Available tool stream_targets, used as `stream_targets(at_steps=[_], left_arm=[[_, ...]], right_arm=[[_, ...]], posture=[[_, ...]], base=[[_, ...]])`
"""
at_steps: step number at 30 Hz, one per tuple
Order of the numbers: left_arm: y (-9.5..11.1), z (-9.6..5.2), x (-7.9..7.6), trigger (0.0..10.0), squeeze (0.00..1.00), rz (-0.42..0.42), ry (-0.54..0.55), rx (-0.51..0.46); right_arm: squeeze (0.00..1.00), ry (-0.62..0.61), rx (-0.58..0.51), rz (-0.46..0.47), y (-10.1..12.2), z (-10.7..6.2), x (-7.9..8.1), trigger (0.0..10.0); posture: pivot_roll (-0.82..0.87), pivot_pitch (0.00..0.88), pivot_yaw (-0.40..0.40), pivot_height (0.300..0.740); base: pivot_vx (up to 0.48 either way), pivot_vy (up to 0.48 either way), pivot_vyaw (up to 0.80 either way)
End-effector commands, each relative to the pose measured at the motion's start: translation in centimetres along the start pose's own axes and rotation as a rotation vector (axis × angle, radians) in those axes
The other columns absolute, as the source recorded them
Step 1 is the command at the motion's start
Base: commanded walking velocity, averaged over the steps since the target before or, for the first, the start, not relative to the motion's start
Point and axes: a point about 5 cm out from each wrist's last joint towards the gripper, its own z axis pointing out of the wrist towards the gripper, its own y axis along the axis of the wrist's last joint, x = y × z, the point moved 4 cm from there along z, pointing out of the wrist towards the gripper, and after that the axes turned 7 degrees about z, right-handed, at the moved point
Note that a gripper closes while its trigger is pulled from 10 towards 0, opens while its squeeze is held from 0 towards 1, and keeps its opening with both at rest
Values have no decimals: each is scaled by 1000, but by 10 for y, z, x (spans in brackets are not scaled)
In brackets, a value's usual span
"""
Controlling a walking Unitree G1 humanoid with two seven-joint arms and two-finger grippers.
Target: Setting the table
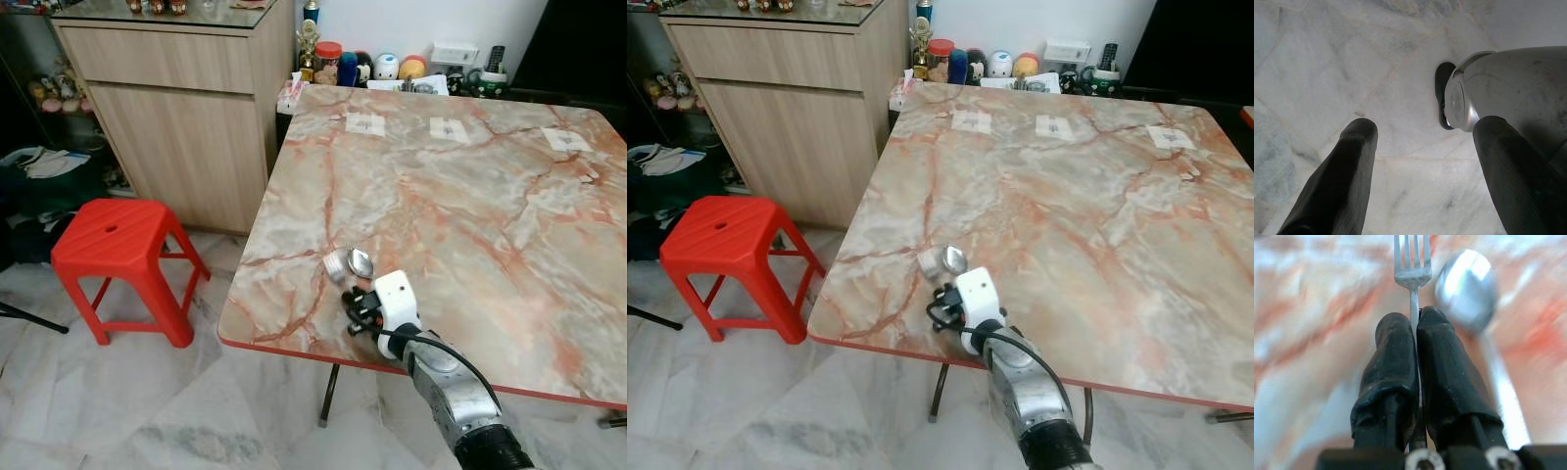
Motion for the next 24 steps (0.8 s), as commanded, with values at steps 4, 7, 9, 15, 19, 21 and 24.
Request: stream_targets(at_steps=[4, 7, 9, 15, 19, 21, 24], left_arm=[[-15, -3, -8, 10000, 0, 9, -27, 53], [-15, -3, -8, 10000, 0, 10, -26, 52], [-15, -4, -8, 10000, 0, 11, -25, 52], [-16, -4, -7, 10000, 0, 19, -21, 54], [-15, -4, -7, 10000, 0, 35, -16, 52], [-15, -4, -7, 10000, 0, 39, -16, 52], [-14, -4, -7, 10000, 0, 50, -18, 49]], right_arm=[[0, -45, -136, 7, 22, -8, -6, 9137], [0, -80, -195, 27, 30, -12, -10, 10000], [0, -110, -234, 36, 35, -15, -14, 10000], [0, -252, -361, -4, 52, -34, -31, 10000], [0, -323, -446, 16, 59, -50, -35, 10000], [0, -326, -468, 16, 63, -51, -35, 10000], [0, -346, -512, -19, 76, -52, -36, 10000]], posture=[[77, 138, -52, 740], [75, 137, -51, 740], [75, 136, -52, 740], [67, 133, -54, 740], [65, 133, -53, 740], [65, 133, -53, 740], [54, 127, -52, 740]], base=[[0, 0, 0], [0, 0, 0], [0, 0, 0], [0, 0, 0], [0, -68, 0], [0, -368, 0], [0, -472, 0]])
